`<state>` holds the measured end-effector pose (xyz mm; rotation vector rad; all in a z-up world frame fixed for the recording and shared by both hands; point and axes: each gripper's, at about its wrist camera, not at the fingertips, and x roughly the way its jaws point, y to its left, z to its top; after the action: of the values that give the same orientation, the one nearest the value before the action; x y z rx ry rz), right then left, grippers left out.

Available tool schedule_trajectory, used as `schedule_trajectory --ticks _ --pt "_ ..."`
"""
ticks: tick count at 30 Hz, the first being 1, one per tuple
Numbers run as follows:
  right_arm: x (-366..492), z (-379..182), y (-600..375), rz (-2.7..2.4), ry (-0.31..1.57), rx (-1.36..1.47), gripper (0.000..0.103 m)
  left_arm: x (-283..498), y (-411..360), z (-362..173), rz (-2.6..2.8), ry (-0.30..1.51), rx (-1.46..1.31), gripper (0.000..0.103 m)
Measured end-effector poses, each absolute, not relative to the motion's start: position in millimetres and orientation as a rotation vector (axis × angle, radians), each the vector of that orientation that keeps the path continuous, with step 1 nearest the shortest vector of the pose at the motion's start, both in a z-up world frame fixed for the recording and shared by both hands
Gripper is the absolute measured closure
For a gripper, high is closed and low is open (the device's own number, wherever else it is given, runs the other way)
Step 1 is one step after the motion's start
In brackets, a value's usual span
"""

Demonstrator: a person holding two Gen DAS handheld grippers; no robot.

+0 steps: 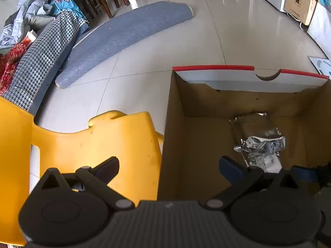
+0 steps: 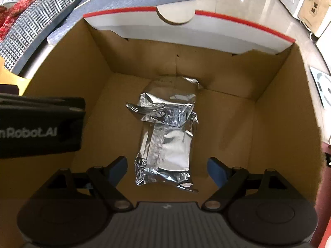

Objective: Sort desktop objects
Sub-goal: 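Lower the open right tool around the last silver foil packet, then close the right tool fingers on the silver foil packet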

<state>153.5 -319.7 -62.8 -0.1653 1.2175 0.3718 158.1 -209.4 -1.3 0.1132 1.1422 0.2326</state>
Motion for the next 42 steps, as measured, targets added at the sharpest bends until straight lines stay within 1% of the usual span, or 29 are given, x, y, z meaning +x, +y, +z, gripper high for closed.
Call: schedule_trajectory --ticks 1,3,7,9,12,21,28,42 --pt "155 -65 -320 0.371 1.222 -0.158 0.020 158 -210 -2 0.232 1.144 0.115 0.000" --pt "156 -69 -319 0.366 1.223 -0.151 0.028 159 -211 -3 0.230 1.148 0.115 0.000" --pt "156 -70 -317 0.363 1.206 -0.161 0.036 160 -213 -5 0.228 1.153 0.119 0.000" --pt "155 -69 -315 0.365 1.195 -0.175 0.045 159 -215 -5 0.224 1.156 0.124 0.000" --pt "154 -67 -314 0.358 1.196 -0.181 0.048 158 -218 -6 0.216 1.155 0.140 0.000" --pt "150 -53 -315 0.389 1.236 -0.151 0.049 153 -222 2 0.192 1.143 0.146 0.000" --pt "143 -34 -314 0.473 1.230 -0.114 0.050 150 -221 14 0.185 1.126 0.112 0.000" --pt "126 -7 -334 0.498 1.160 -0.077 0.050 130 -226 38 0.138 1.069 0.074 0.000"
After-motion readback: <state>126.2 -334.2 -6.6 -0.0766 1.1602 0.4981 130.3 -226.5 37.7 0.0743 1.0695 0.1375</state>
